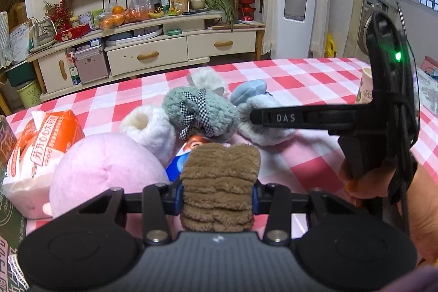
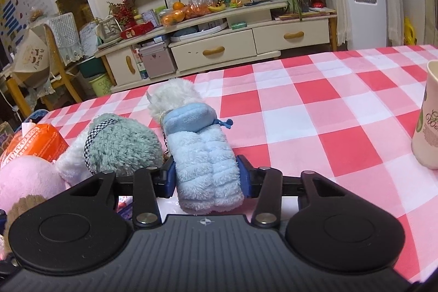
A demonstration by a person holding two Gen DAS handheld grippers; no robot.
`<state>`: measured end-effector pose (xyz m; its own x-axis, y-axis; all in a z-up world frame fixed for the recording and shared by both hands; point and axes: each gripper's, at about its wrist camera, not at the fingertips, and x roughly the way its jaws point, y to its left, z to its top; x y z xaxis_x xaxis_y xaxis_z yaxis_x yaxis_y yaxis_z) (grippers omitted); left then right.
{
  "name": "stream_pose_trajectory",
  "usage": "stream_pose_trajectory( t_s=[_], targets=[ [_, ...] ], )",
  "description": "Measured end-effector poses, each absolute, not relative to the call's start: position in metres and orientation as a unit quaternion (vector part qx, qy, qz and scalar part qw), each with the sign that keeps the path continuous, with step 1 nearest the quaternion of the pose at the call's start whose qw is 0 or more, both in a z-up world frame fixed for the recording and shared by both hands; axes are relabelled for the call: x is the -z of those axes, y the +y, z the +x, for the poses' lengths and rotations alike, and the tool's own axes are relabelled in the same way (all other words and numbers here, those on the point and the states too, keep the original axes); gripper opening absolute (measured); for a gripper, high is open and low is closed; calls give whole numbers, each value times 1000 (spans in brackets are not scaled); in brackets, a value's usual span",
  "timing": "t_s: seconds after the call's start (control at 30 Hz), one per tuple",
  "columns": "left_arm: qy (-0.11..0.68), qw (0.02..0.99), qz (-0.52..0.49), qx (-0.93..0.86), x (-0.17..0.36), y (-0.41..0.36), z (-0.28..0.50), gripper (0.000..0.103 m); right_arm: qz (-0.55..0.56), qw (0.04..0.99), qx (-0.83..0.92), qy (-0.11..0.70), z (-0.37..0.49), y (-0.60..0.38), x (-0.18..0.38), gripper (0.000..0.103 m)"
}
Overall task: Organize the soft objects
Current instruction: 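Grasp the brown ribbed plush with the left tool while the right tool grasps the light blue fluffy plush, then carry both plushes over the cardboard box and open both tools to drop them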
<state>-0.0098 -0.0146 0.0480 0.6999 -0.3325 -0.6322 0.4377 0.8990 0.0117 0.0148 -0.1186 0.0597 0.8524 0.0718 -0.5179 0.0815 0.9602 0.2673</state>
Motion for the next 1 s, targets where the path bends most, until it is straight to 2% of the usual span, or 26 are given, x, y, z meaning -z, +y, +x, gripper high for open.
stream_pose_trajectory(
  t_s=[0.23,1.0],
  targets=[
    [314,921,69,218,-56,-7,-17,41,143,956,9,256,8,-119,-63,48],
    [259,940,17,220,-91,41,-37,41,135,967,28,213,-22,-100,-72,48]
  ],
)
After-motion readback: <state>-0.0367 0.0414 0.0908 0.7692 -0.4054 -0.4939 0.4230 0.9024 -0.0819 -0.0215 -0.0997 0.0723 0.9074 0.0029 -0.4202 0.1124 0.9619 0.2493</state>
